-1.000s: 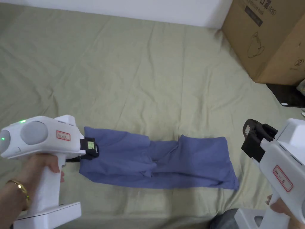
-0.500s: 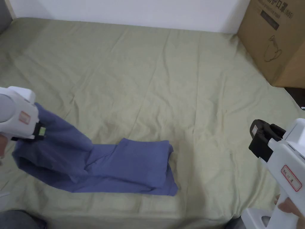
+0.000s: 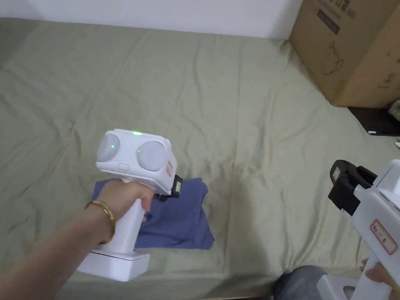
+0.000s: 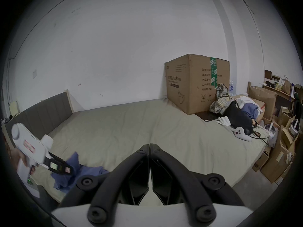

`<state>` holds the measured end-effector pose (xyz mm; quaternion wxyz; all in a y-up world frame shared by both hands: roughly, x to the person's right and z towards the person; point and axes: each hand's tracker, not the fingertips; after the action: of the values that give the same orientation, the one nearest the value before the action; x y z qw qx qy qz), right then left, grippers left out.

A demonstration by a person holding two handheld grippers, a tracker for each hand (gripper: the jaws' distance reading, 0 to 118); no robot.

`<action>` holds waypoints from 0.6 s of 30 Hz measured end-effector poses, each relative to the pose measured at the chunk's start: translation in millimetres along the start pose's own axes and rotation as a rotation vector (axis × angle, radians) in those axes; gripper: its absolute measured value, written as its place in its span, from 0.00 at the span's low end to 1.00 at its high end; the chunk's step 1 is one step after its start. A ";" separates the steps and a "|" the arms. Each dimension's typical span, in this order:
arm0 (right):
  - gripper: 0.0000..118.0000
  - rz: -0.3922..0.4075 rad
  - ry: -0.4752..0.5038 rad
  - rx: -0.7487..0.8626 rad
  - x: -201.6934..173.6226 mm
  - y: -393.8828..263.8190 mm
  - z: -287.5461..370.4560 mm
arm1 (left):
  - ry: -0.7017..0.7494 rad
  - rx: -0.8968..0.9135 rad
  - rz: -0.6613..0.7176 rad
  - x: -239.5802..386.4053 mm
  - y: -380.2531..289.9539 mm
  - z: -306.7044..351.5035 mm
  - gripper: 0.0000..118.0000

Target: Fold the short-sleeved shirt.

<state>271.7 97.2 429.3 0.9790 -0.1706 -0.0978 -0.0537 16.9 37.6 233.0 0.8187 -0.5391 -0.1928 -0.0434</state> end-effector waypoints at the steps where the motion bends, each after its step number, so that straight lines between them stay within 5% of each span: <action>1: 0.00 -0.003 -0.010 0.001 2.7 -0.7 2.5 | -0.005 -0.011 0.004 4.7 1.0 -10.2 0.42; 2: 0.00 -0.005 -0.022 0.000 5.6 -1.3 4.9 | -0.041 -0.022 0.014 8.4 1.9 -21.9 0.56; 3: 0.00 -0.007 -0.035 -0.001 8.5 -1.9 6.7 | -0.089 -0.021 0.043 12.2 2.0 -29.0 0.59; 10: 0.00 -0.010 -0.058 -0.006 14.4 -1.8 8.8 | -0.178 0.042 0.040 11.8 8.1 -14.5 0.65; 12: 0.00 -0.007 -0.050 -0.001 10.8 0.5 8.0 | -0.143 0.200 0.008 0.3 9.8 9.2 0.43; 14: 0.00 0.000 -0.039 0.003 6.2 2.2 6.3 | -0.054 0.328 0.003 -8.5 7.2 30.1 0.08; 18: 0.00 0.009 -0.011 0.008 -4.7 4.8 2.4 | 0.009 0.386 0.001 -16.8 -6.5 30.0 0.00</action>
<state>267.3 102.8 428.9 0.9794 -0.1673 -0.1026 -0.0480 -8.4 59.6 242.9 0.9078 -0.3721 -0.1935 -0.0079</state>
